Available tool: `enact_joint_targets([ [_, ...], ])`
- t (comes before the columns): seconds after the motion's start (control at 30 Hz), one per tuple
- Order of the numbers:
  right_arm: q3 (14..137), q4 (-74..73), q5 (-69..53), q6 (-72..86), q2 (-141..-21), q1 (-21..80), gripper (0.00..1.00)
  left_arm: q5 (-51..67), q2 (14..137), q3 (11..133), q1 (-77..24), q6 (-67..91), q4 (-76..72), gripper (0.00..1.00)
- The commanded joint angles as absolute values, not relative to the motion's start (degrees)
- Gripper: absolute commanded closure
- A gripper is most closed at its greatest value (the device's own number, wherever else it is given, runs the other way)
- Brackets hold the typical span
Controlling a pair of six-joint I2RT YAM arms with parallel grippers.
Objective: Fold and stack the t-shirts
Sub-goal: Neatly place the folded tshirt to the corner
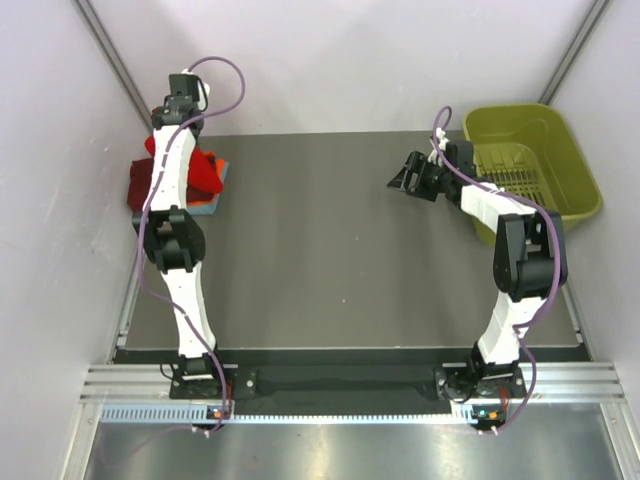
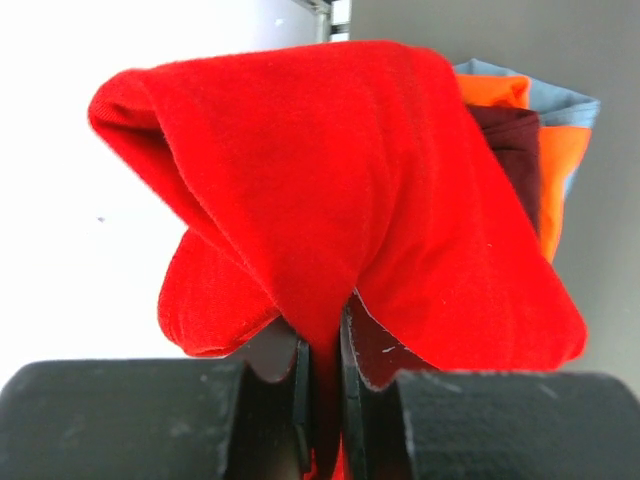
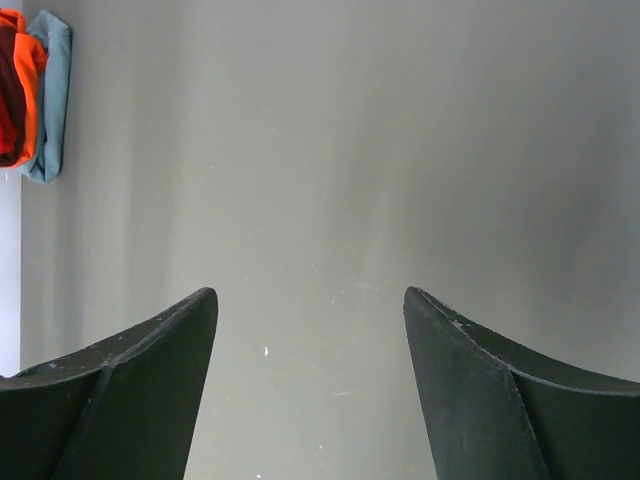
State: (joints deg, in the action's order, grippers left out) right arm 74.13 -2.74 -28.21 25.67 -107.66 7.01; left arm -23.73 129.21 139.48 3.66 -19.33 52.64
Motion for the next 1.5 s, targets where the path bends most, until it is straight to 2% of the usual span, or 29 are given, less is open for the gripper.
enact_joint_targets([
  [0.0,74.3,-0.4,-27.9,25.1,-106.0,7.5,0.25,-30.9,130.6,139.5,3.7,-22.1,47.9,1.00],
  [0.6,73.7,-0.4,-27.8,25.7,-106.2,7.6,0.24,-39.8,138.3,139.5,7.9,-32.9,33.2,0.98],
  [0.8,73.7,-0.4,-27.6,25.6,-106.3,7.8,0.24,-39.9,139.7,139.3,7.9,-32.5,35.2,0.94],
  [0.83,73.7,-0.4,-27.7,25.5,-106.3,7.8,0.24,-39.9,139.7,138.7,7.9,-32.0,35.6,0.92],
  [0.87,73.7,-0.4,-27.7,25.6,-106.3,7.9,0.24,-40.3,139.2,138.0,7.8,-31.0,35.5,0.78],
  [0.9,73.7,-0.4,-27.6,25.4,-106.3,7.9,0.24,-40.7,139.0,137.5,7.8,-30.6,35.5,0.70],
  [1.0,73.7,-0.5,-27.6,25.4,-106.3,8.0,0.24,-41.3,137.8,136.3,7.6,-27.4,35.9,0.57],
  [1.13,73.5,-0.4,-27.4,25.2,-106.6,8.3,0.24,-41.7,133.3,136.1,4.6,-27.6,32.8,0.50],
  [1.3,73.7,-0.4,-27.3,25.1,-106.8,8.9,0.24,-41.8,127.5,132.8,-6.7,-39.4,17.0,0.41],
  [1.47,74.4,-0.4,-26.9,24.5,-106.7,9.6,0.23,-40.4,128.0,133.4,-14.5,-40.5,20.2,0.36],
])
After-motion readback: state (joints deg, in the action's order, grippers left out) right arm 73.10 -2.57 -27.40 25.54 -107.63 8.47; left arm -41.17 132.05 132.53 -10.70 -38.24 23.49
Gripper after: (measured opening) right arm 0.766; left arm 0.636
